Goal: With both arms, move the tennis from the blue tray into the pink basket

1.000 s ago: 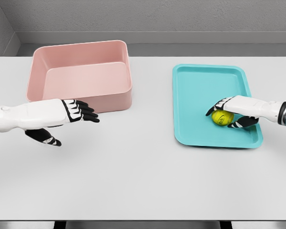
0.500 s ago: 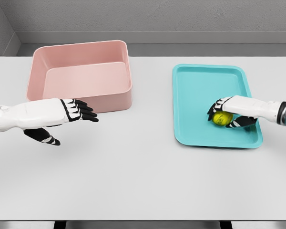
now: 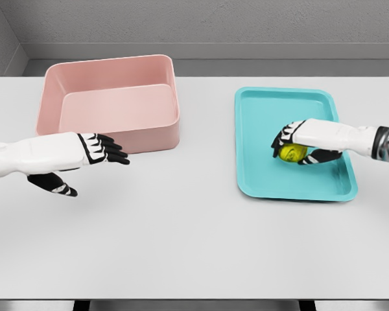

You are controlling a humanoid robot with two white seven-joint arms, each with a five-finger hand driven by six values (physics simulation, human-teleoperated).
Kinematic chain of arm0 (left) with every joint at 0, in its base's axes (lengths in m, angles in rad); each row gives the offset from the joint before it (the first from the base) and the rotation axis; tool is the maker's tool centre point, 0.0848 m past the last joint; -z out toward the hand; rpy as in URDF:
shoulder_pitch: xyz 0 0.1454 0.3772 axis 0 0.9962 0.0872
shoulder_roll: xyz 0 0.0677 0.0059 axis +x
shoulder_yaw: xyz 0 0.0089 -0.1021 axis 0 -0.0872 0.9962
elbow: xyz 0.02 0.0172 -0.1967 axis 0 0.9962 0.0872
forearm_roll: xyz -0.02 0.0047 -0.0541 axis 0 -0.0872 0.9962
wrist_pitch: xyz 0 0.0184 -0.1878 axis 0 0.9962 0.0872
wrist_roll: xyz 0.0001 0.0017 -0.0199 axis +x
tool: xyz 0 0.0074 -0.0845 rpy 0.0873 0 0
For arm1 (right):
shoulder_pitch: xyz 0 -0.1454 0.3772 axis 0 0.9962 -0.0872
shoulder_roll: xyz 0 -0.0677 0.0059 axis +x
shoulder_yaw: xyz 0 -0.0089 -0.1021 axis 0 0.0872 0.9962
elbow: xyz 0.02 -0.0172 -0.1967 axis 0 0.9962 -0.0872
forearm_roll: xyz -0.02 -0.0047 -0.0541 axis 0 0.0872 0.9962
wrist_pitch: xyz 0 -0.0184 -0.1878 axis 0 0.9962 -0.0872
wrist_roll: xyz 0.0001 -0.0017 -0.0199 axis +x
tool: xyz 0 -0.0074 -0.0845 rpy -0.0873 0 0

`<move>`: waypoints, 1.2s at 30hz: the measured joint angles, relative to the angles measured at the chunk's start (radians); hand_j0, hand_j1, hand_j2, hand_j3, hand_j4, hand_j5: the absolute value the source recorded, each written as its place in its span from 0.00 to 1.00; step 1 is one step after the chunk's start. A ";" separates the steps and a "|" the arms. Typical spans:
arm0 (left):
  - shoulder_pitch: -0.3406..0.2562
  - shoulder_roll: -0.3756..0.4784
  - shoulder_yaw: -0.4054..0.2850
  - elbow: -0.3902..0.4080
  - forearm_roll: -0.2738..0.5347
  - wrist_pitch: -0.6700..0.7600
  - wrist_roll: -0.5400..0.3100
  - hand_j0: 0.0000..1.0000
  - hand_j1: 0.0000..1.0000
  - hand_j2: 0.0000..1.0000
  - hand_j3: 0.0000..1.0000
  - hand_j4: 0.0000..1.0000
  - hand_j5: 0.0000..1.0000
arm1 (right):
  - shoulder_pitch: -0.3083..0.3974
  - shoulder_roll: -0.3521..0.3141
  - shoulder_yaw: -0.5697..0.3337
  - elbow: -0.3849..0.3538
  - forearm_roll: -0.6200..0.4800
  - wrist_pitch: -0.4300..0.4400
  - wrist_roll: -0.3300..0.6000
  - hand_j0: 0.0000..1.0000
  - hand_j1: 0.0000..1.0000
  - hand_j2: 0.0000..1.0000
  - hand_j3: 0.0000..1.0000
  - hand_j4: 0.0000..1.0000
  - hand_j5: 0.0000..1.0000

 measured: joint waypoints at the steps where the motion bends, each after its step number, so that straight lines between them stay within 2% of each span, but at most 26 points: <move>1: 0.000 0.003 0.000 0.000 0.000 0.000 0.000 1.00 1.00 1.00 1.00 1.00 1.00 | 0.000 0.001 0.000 -0.009 0.000 0.000 0.003 0.59 0.59 0.59 0.59 0.59 0.59; 14: -0.003 0.021 0.006 0.000 0.000 0.000 0.000 1.00 1.00 1.00 1.00 1.00 1.00 | -0.025 0.028 -0.002 -0.103 0.000 0.000 0.044 0.59 0.59 0.59 0.59 0.59 0.59; 29: 0.003 0.078 0.009 0.000 0.002 0.000 0.000 1.00 1.00 1.00 1.00 1.00 1.00 | -0.037 0.107 -0.002 -0.134 0.001 0.000 0.070 0.59 0.59 0.59 0.59 0.59 0.59; 36: 0.003 0.079 0.010 -0.001 0.006 0.000 0.014 1.00 1.00 1.00 1.00 1.00 1.00 | -0.038 0.149 -0.002 -0.137 0.002 -0.001 0.097 0.59 0.59 0.59 0.59 0.59 0.59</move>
